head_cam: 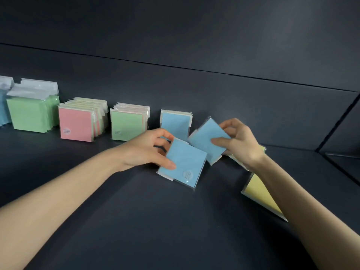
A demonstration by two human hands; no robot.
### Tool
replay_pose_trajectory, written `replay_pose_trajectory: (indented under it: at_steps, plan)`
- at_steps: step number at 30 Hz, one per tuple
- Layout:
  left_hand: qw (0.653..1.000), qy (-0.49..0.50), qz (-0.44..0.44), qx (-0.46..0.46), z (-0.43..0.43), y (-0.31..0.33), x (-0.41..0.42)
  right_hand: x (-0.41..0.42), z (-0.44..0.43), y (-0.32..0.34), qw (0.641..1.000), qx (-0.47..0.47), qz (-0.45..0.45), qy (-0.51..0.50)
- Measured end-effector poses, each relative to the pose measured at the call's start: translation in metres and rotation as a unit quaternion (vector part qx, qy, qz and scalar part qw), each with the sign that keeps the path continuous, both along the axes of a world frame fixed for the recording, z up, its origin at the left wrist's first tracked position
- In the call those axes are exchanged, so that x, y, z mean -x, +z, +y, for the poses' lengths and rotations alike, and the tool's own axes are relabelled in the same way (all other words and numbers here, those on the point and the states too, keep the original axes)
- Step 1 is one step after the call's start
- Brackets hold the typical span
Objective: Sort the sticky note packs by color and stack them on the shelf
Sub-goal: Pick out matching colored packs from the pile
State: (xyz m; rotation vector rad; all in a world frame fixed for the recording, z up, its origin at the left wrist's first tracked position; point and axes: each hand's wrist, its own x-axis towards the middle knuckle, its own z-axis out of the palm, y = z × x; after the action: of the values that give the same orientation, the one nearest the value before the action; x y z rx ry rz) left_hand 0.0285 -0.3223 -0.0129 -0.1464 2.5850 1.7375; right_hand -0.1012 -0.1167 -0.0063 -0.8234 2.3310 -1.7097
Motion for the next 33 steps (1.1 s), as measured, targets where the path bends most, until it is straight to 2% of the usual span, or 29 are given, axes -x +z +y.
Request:
replay_pose_trajectory:
  at_steps: [4, 9, 11, 15, 17, 20, 22, 24, 27, 31, 33]
  plan:
    - [0.998, 0.039, -0.004, -0.042, -0.006, -0.003, 0.002, -0.005, 0.004, 0.012, 0.991, 0.126, -0.049, 0.005]
    - [0.984, 0.087, 0.02, -0.153, -0.001, -0.007, 0.006, -0.013, 0.002, 0.017, 0.974, 0.185, -0.116, 0.061]
    - [0.975, 0.099, 0.032, -0.198, 0.004, -0.008, 0.007, -0.015, -0.003, 0.013, 0.971, 0.185, -0.141, 0.057]
    - [0.962, 0.101, 0.064, -0.247, 0.012, -0.009, 0.007, -0.019, -0.013, 0.003, 0.986, 0.109, -0.122, 0.029]
    - [0.971, 0.105, 0.076, -0.199, 0.013, -0.011, 0.007, -0.021, -0.016, -0.003, 0.997, 0.018, -0.068, 0.013]
    - [0.983, 0.113, 0.098, -0.105, 0.013, -0.015, 0.009, -0.023, -0.022, -0.011, 0.994, -0.108, 0.021, -0.01]
    - [0.985, 0.109, 0.114, -0.066, 0.012, -0.014, 0.01, -0.023, -0.023, -0.011, 0.992, -0.124, 0.034, 0.004]
    - [0.986, 0.09, 0.141, -0.027, 0.009, -0.011, 0.012, -0.023, -0.022, -0.009, 0.993, -0.103, 0.011, 0.062]
    - [0.978, 0.081, 0.179, 0.075, 0.003, -0.003, 0.018, -0.022, -0.023, -0.007, 0.988, -0.097, 0.018, 0.116]
    - [0.952, 0.068, 0.217, 0.207, -0.006, 0.009, 0.03, -0.015, -0.038, -0.01, 0.972, -0.193, 0.134, 0.019]
    - [0.933, 0.054, 0.218, 0.28, -0.012, 0.014, 0.037, -0.01, -0.047, -0.013, 0.959, -0.231, 0.165, -0.007]
